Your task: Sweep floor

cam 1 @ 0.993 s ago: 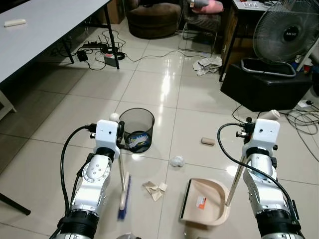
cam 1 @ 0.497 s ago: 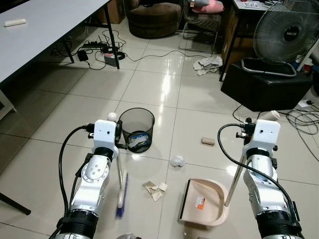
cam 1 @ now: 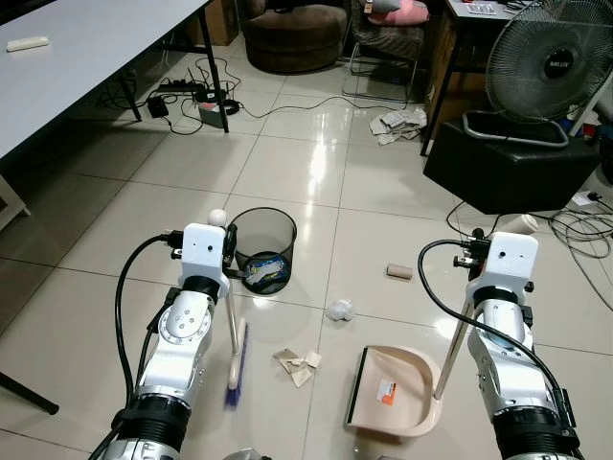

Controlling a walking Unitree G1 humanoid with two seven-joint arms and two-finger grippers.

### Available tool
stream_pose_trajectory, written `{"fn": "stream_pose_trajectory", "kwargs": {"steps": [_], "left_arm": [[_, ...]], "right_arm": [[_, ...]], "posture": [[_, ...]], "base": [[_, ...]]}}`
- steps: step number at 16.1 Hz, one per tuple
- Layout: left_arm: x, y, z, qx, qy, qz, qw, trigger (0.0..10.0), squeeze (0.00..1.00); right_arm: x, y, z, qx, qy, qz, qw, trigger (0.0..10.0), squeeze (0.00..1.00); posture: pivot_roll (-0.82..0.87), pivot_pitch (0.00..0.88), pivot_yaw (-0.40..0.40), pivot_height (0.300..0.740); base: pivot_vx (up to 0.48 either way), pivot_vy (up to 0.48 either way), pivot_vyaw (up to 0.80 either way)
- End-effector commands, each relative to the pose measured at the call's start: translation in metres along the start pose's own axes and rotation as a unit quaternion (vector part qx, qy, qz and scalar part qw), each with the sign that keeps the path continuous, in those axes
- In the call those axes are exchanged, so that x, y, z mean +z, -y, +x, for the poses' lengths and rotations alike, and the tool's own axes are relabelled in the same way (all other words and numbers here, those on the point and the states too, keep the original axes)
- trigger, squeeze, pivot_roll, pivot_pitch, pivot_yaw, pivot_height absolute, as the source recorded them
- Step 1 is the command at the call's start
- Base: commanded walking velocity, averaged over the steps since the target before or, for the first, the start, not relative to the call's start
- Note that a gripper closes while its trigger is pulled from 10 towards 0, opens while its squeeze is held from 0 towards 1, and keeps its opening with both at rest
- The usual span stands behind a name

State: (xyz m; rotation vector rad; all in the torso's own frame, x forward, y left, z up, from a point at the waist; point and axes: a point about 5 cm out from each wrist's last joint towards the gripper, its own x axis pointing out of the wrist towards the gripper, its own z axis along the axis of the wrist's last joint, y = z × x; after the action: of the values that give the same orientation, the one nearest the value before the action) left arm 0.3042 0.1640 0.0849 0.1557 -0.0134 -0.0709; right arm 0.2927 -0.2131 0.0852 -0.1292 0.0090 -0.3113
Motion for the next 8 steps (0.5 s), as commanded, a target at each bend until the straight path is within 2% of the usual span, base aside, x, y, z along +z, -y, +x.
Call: {"fn": "stream_pose_trajectory", "kwargs": {"steps": [1, 2, 5, 8], "left_arm": [[0.006, -0.0003, 0.0032, -0.004, 0.017, 0.012, 1.0, 10.0, 0.0], [0.0064, 0.0004, 0.0034, -0.006, 0.018, 0.012, 1.0, 10.0, 0.0], [0.0074, 0.0015, 0.0042, -0.012, 0.022, 0.015, 1.0, 10.0, 0.0], [0.0067, 0.0002, 0.003, -0.015, 0.022, 0.016, 1.0, 10.0, 0.0]], "right_arm": [[0.0069, 0.0023, 0.0034, -0.004, 0.018, -0.008, 1.0, 10.0, 0.0], [0.007, 0.002, 0.004, -0.003, 0.018, -0.01, 1.0, 10.0, 0.0], [0.0073, 0.0013, 0.005, -0.004, 0.019, -0.011, 1.0, 10.0, 0.0], [0.0036, 0.0025, 0.0026, -0.013, 0.013, 0.003, 1.0, 10.0, 0.0]], "posture": [[-0.05, 0.0, 0.03, 0.74], [-0.05, 0.0, 0.03, 0.74], [-0.05, 0.0, 0.034, 0.74], [-0.05, 0.0, 0.042, 0.74]], "base": [[0.0, 0.0, 0.0], [0.0, 0.0, 0.53], [0.265, 0.0, 0.66], [0.281, 0.0, 0.0]]}}
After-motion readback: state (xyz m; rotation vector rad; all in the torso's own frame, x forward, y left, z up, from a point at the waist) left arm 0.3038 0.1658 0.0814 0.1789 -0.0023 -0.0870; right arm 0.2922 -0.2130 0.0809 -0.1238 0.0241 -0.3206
